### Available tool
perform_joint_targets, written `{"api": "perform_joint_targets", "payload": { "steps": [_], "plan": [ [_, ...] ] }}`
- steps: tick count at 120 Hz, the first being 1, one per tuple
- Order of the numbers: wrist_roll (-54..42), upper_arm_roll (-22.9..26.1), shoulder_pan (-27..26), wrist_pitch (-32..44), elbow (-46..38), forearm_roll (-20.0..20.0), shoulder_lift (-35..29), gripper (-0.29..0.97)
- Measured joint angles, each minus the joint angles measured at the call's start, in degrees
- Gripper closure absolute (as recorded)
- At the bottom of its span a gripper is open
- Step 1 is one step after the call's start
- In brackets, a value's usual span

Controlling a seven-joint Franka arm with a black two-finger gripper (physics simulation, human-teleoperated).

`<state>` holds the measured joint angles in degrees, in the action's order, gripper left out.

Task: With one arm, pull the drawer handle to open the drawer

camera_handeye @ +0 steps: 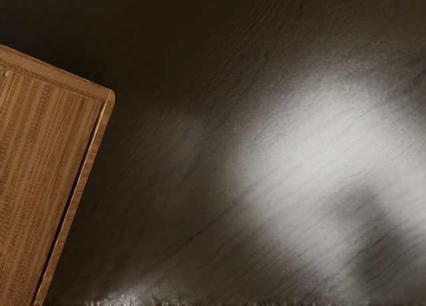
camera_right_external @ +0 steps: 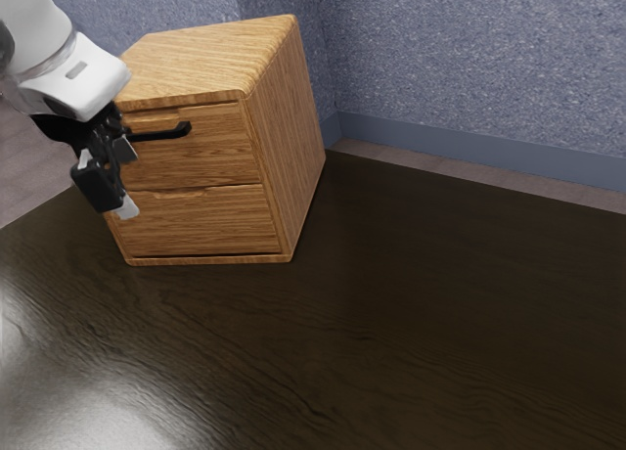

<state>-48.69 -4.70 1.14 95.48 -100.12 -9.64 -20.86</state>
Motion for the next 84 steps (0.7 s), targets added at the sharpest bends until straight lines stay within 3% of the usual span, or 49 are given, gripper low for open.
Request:
{"api": "perform_joint_targets", "payload": {
  "steps": [25, 41, 53, 67, 84],
  "plan": [
    [-6.9, -4.3, -0.9, 3.4, 0.8, 0.8, 1.5, 0.0],
    [-10.4, -22.4, -20.7, 4.3, 0.6, -0.7, -0.2, 0.0],
    [-12.5, -30.3, -27.0, 4.8, 0.5, -2.3, -2.4, 0.0],
    [-14.6, -35.0, -29.2, 5.4, 1.1, -3.3, -2.9, 0.0],
    [-16.6, -36.3, -29.3, 6.3, 3.5, -5.9, -2.1, 0.0]
  ]
}}
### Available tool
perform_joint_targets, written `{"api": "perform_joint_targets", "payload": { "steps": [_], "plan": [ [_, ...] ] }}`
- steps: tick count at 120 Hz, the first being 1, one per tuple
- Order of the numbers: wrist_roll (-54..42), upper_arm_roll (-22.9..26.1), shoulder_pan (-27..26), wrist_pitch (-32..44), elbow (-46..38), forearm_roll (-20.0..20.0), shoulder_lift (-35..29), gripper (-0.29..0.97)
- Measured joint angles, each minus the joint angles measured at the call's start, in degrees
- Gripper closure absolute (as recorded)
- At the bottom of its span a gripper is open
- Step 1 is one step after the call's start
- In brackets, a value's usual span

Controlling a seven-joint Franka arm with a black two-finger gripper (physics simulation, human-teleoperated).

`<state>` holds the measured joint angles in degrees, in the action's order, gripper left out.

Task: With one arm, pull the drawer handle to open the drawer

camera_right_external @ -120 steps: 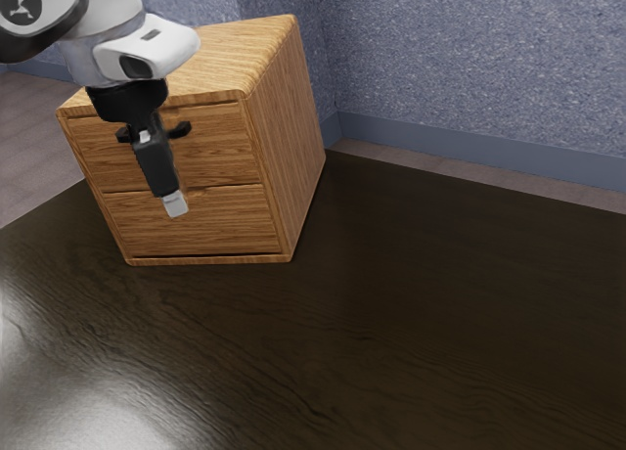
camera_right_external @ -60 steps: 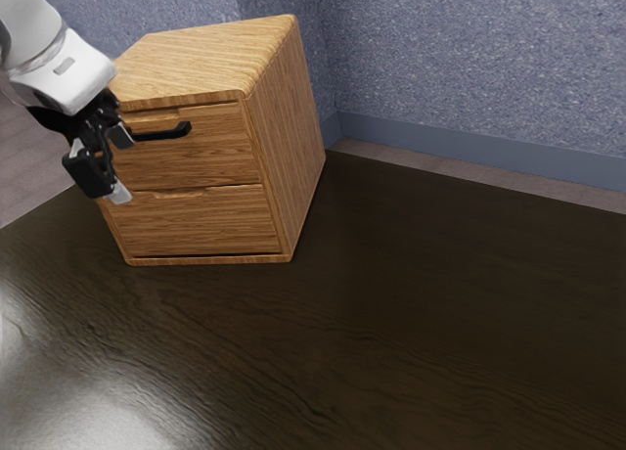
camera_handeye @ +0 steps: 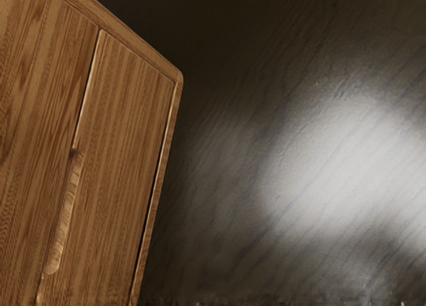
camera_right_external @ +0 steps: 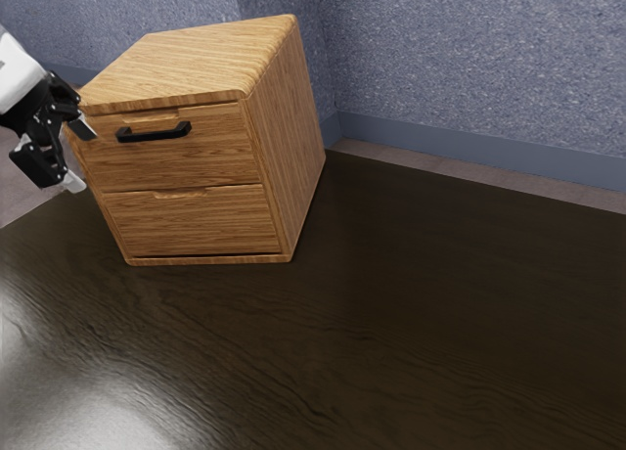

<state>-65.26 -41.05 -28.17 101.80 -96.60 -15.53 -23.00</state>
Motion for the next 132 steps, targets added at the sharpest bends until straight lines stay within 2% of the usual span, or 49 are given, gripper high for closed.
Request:
{"api": "perform_joint_targets", "payload": {
  "steps": [39, 107, 132],
  "plan": [
    [-3.1, -4.3, 0.1, 1.4, 5.9, -1.2, 1.5, 0.0],
    [-7.7, -5.6, -0.9, 7.0, 2.9, -0.5, 2.2, 0.0],
    [-9.1, -8.7, -1.5, 8.4, 2.6, -0.5, 3.3, 0.0]
  ]
}}
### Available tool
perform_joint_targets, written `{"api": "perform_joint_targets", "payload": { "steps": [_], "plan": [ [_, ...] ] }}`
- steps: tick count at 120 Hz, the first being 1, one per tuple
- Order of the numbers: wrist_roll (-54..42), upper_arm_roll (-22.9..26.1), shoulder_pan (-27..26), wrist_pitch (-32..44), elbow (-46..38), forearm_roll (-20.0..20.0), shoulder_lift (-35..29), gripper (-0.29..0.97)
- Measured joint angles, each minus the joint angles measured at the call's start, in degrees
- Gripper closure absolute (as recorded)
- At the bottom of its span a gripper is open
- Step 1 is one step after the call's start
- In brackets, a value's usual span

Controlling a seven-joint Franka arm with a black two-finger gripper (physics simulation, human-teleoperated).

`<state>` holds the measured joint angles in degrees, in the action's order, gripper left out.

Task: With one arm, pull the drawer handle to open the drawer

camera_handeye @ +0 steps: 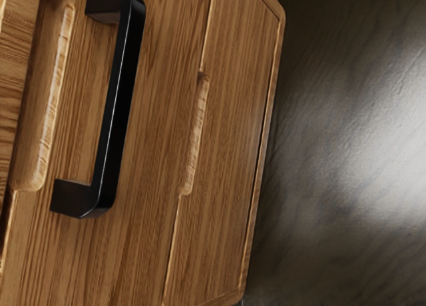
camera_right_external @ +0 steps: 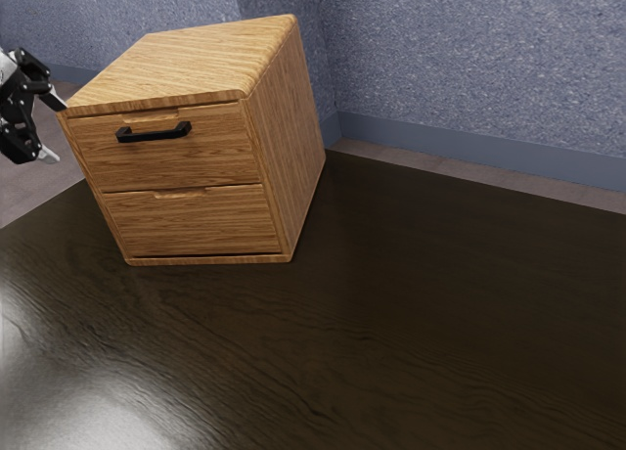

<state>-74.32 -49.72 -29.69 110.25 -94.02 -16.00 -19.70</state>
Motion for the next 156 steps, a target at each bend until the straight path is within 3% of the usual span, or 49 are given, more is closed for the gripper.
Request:
{"api": "perform_joint_targets", "payload": {
  "steps": [68, 78, 98, 144, 156],
  "plan": [
    [-1.8, -3.3, -0.7, 4.7, 0.6, 0.1, 0.3, 0.0],
    [-1.9, -3.9, -2.0, 5.6, 0.3, 0.2, 0.5, 0.0],
    [-2.0, -9.8, -9.3, 6.6, -0.2, 0.3, 0.8, 0.0],
    [-2.1, -13.5, -12.2, 7.5, -1.0, 0.2, 1.1, 0.0],
    [-2.1, -16.5, -16.1, 8.3, -1.0, 0.2, 1.1, 0.0]
  ]
}}
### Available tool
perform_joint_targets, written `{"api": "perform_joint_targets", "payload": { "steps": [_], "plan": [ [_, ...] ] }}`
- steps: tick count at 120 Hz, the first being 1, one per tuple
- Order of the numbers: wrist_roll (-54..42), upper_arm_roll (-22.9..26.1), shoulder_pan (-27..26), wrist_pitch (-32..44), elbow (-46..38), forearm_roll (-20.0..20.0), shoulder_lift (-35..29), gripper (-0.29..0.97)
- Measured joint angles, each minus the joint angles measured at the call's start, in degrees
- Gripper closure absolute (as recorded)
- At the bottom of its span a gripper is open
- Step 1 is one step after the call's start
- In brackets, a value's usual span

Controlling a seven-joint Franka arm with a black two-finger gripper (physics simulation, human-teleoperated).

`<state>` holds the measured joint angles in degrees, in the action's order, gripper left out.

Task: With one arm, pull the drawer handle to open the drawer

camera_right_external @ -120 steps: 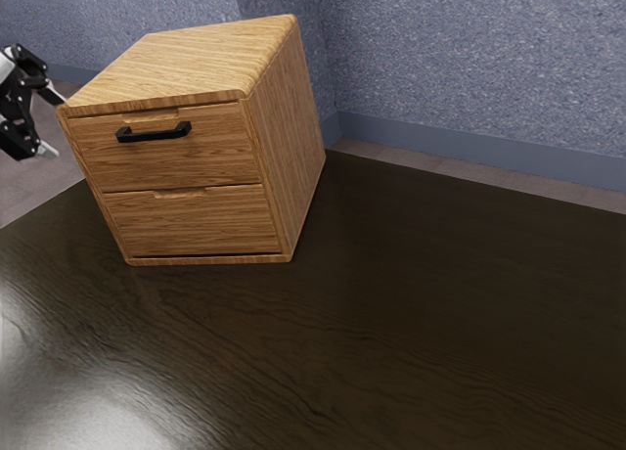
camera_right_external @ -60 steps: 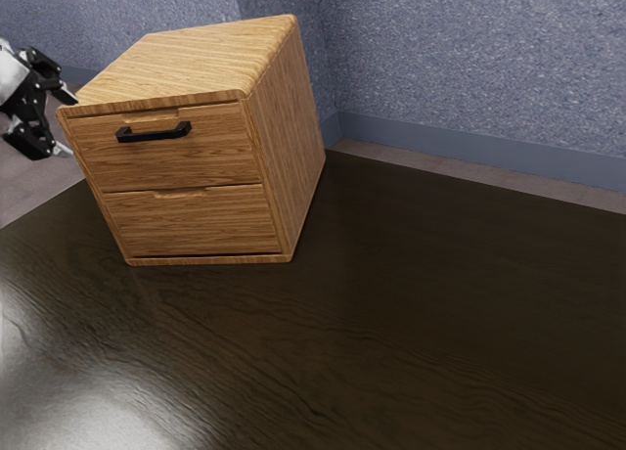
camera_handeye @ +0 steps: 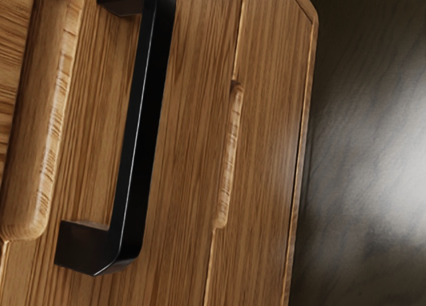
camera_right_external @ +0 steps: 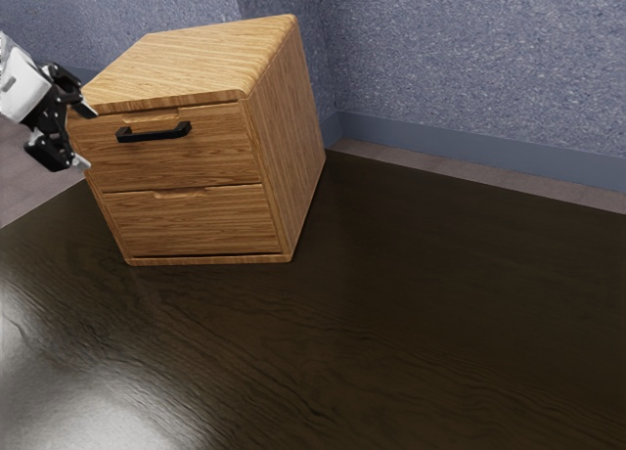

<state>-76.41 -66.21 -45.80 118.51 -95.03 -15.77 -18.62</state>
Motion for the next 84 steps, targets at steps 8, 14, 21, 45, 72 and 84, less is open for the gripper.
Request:
{"api": "perform_joint_targets", "payload": {
  "steps": [8, 14, 21, 45, 72, 84],
  "plan": [
    [0.0, -0.5, -1.0, 0.3, 0.0, 0.0, 0.0, 0.0],
    [0.0, -0.6, -1.5, 0.5, -0.1, 0.0, -0.1, 0.0],
    [0.0, -0.7, -1.7, 0.7, -0.3, 0.0, -0.1, 0.0],
    [0.0, -0.8, -1.8, 1.0, -0.7, 0.0, -0.1, 0.11],
    [0.1, -0.8, -1.8, 1.5, -0.4, 0.1, -0.1, 0.15],
    [0.1, -0.8, -2.0, 2.0, -0.3, 0.1, -0.1, 0.16]
  ]
}}
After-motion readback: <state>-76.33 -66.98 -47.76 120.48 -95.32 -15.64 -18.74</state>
